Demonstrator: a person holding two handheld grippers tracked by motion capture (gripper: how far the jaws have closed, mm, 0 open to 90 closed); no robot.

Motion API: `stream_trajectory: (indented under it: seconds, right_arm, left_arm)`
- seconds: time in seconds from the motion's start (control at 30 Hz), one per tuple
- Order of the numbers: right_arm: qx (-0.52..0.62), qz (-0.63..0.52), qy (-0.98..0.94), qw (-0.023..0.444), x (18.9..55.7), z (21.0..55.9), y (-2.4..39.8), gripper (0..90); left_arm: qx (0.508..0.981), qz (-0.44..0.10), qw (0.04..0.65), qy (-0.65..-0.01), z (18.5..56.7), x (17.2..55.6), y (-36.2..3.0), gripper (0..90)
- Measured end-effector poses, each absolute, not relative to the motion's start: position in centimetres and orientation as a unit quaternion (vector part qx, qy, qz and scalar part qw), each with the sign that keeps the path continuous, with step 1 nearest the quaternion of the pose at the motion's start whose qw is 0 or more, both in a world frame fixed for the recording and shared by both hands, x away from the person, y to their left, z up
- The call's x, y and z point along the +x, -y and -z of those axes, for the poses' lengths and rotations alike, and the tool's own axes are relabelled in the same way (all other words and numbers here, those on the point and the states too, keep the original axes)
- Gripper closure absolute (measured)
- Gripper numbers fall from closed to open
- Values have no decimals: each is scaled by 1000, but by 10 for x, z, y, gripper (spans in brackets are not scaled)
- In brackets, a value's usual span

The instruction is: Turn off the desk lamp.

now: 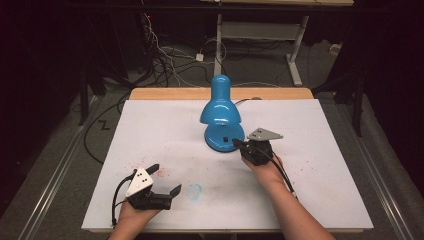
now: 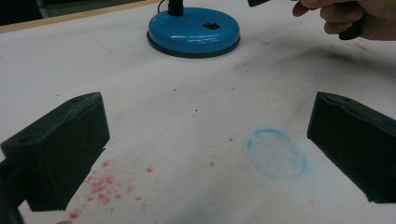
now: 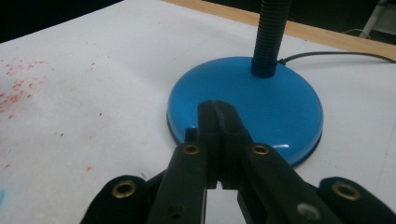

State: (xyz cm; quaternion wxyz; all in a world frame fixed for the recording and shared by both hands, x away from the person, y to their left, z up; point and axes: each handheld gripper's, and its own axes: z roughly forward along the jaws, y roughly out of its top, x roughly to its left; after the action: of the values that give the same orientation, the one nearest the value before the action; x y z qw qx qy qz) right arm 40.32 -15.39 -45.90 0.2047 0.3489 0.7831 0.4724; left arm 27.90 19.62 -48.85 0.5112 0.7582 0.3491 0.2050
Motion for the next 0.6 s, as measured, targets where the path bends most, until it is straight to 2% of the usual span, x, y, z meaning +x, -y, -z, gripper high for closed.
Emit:
stream_trajectory:
  seconds: [0.53, 0.6]
  right_arm:
    - [350, -464, -790, 197, 359, 477, 185, 900]
    - [352, -464, -789, 193, 354, 479, 190, 825]
  left_arm:
    - [757, -205, 512, -350, 488, 279, -197, 0]
    - [757, -204, 513, -350, 488, 279, -197, 0]
